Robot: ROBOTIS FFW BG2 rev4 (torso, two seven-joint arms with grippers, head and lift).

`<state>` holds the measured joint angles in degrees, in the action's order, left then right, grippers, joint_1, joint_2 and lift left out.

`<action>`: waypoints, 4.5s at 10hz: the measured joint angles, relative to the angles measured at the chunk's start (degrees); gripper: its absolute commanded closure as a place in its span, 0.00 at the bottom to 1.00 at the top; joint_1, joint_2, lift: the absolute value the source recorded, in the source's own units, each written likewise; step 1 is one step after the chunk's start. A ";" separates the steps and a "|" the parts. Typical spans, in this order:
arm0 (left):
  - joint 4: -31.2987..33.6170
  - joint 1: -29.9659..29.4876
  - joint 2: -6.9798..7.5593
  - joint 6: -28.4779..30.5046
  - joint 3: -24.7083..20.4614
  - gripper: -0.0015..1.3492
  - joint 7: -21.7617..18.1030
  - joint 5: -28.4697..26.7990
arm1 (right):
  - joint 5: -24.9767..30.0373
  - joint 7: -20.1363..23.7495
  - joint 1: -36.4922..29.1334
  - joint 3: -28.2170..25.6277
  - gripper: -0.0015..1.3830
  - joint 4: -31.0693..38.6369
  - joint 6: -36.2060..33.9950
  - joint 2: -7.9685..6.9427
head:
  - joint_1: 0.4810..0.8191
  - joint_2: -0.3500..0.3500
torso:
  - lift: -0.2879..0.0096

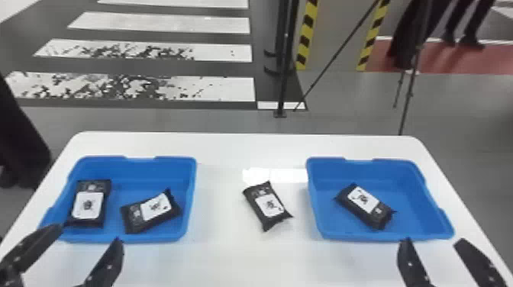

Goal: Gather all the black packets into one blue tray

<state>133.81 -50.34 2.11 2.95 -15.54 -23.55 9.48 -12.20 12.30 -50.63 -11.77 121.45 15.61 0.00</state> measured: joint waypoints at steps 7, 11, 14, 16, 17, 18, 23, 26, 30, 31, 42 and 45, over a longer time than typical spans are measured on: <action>-2.60 13.62 2.91 13.24 2.48 0.08 -9.68 -13.29 | -1.22 0.02 0.30 0.28 0.15 -0.69 0.00 0.00 | 0.63 0.36 | 0.60; -25.24 35.13 7.23 8.75 16.24 0.07 -16.36 -14.32 | -2.22 0.08 0.57 0.67 0.15 -1.16 0.00 0.00 | 0.63 0.19 | 0.60; -39.20 48.09 7.96 8.49 24.92 0.07 -17.92 -16.71 | -2.58 0.08 0.72 0.94 0.15 -1.67 0.00 0.00 | 0.63 0.08 | 0.60; -48.15 56.61 8.15 6.48 31.05 0.07 -20.58 -19.45 | -2.67 0.18 1.00 1.20 0.15 -2.01 0.00 0.00 | 0.63 0.03 | 0.60; -51.85 59.99 7.97 5.18 33.13 0.07 -20.98 -20.76 | -2.74 0.25 1.19 1.31 0.15 -2.22 0.00 0.00 | 0.63 0.01 | 0.60; -54.69 62.47 7.78 5.07 34.65 0.07 -21.12 -21.64 | -2.82 0.34 1.42 1.49 0.15 -2.43 0.00 0.00 | 0.63 0.01 | 0.60; -72.37 77.28 7.27 4.32 48.56 0.07 -24.65 -21.14 | -3.22 0.99 3.46 2.91 0.15 -4.30 -0.11 0.00 | 0.63 0.00 | 0.60; -75.58 78.62 7.05 7.05 49.90 0.06 -23.79 -20.35 | -3.79 1.12 4.02 3.28 0.15 -4.97 -0.14 0.00 | 0.63 0.00 | 0.60; -83.20 81.02 6.11 3.14 53.52 0.07 -20.20 -18.06 | -5.43 1.59 5.30 4.07 0.15 -6.76 -0.14 0.00 | 0.63 0.01 | 0.60; -83.99 81.46 5.94 2.97 55.89 0.13 -19.53 -17.01 | -5.69 1.59 5.52 4.26 0.15 -7.09 -0.14 0.00 | 0.63 0.00 | 0.60; -78.72 75.37 8.18 -4.15 49.00 0.90 -20.22 -18.42 | -8.12 2.89 5.14 4.13 0.15 -8.17 -0.14 0.00 | 0.63 0.00 | 0.60; -51.22 60.33 10.86 1.16 32.81 0.90 -23.49 -21.90 | -8.17 3.13 5.06 4.14 0.15 -8.18 -0.40 0.00 | 0.63 0.07 | 0.60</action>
<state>82.59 9.99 12.97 4.11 17.27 -47.04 -12.41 -20.37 15.44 -45.57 -7.63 113.27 15.22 0.00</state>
